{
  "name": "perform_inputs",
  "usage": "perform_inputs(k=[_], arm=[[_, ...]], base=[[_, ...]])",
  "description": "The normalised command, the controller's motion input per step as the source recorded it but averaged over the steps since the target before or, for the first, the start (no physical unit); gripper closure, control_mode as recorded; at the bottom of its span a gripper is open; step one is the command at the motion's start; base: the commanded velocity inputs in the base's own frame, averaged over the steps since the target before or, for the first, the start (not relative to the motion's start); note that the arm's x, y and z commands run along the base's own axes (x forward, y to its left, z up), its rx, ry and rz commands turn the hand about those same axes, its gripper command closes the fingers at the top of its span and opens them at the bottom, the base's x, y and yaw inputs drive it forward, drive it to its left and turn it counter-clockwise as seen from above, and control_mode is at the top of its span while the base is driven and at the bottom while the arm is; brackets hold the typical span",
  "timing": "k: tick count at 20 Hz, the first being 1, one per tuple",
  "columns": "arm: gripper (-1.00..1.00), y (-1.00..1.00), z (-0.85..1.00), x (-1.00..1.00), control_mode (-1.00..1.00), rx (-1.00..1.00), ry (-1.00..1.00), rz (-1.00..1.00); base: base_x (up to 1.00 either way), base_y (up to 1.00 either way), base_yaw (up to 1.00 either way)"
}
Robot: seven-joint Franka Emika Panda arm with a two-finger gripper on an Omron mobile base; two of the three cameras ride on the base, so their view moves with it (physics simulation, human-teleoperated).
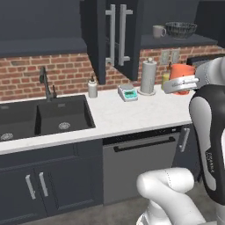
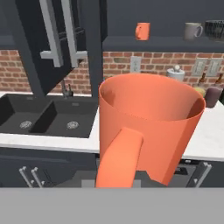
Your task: Gather all objects into one cabinet and sort the glasses and bowls to opposite sides.
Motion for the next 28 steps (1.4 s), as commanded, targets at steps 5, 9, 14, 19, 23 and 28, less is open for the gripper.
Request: perform_inputs(k=[5, 9, 14, 19, 23, 28], arm=[[1.00, 0.00, 0.00, 0.00, 1.00, 0.00, 0.00, 0.00], [1.00, 0.00, 0.00, 0.00, 1.00, 0.00, 0.00, 0.00], [1.00, 0.00, 0.00, 0.00, 1.00, 0.00, 0.00, 0.00], [1.00, 0.00, 0.00, 0.00, 1.00, 0.00, 0.00, 0.00], [1.00, 0.00, 0.00, 0.00, 1.00, 0.00, 0.00, 0.00], [1.00, 0.00, 0.00, 0.00, 1.00, 0.00, 0.00, 0.00]], base=[[0.10, -0.57, 0.00], [0.34, -0.37, 0.00], [0.46, -0.19, 0.00], [0.58, -0.06, 0.00], [0.61, -0.05, 0.00], [0.28, -0.31, 0.00]])
